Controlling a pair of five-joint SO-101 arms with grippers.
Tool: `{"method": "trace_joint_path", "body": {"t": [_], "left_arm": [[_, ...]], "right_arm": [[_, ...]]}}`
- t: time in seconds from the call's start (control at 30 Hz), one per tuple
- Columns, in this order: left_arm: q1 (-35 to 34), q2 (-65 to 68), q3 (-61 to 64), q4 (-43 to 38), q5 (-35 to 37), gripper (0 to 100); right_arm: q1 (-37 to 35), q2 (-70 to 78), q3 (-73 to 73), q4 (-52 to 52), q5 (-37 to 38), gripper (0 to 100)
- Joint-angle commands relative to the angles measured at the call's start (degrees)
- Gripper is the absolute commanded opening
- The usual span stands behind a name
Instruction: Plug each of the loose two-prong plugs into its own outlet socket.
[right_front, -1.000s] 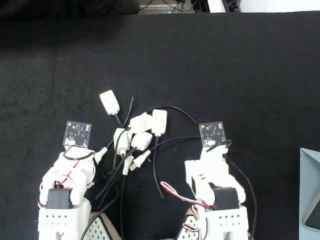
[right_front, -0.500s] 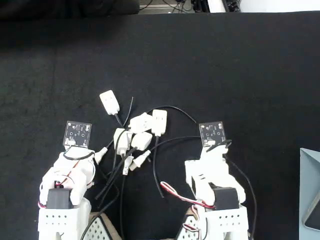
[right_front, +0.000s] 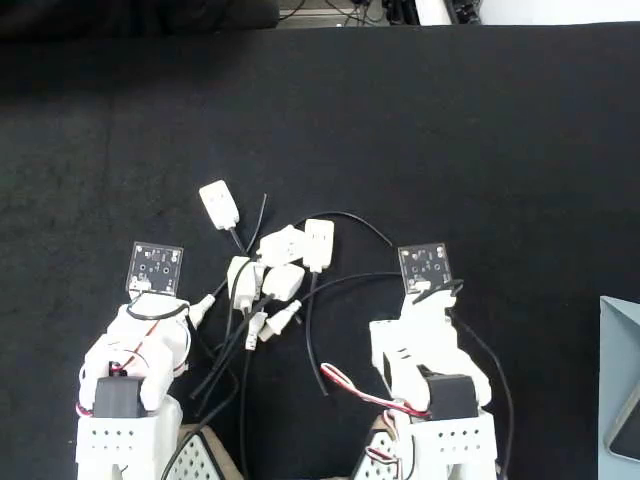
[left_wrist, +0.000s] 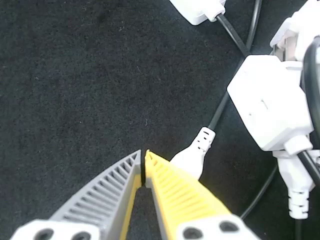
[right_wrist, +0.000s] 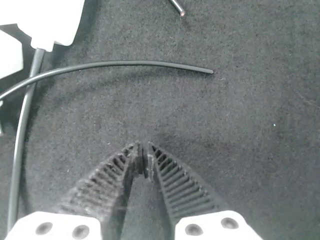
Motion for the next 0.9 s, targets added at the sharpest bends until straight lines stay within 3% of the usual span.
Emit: {"method": "trace_joint_path", "body": {"t": [0.0,0.47,0.67,0.73,0.87], "left_arm": [[-0.3,-0.4,1.1,0.2,0.2,3],[-0.5,-0.4,1.1,0.4,0.0,3],[-0.7,-0.5,0.5,8.0,-0.2,3],[-3.1,-0.4,-0.5,8.3,-0.2,3],[-15.2,-0.5,-3.3,7.7,-0.2,3]], "right_arm": [[0.4,-4.4,0.0,-0.7,-0.3,1.3],[0.4,-4.4,0.0,-0.7,-0.5,1.3],[0.7,-4.4,0.0,1.2,-0.2,1.3],[0.7,-4.4,-0.5,1.3,-0.2,1.3],[2.2,-4.4,-2.4,1.1,-0.2,1.5]]}}
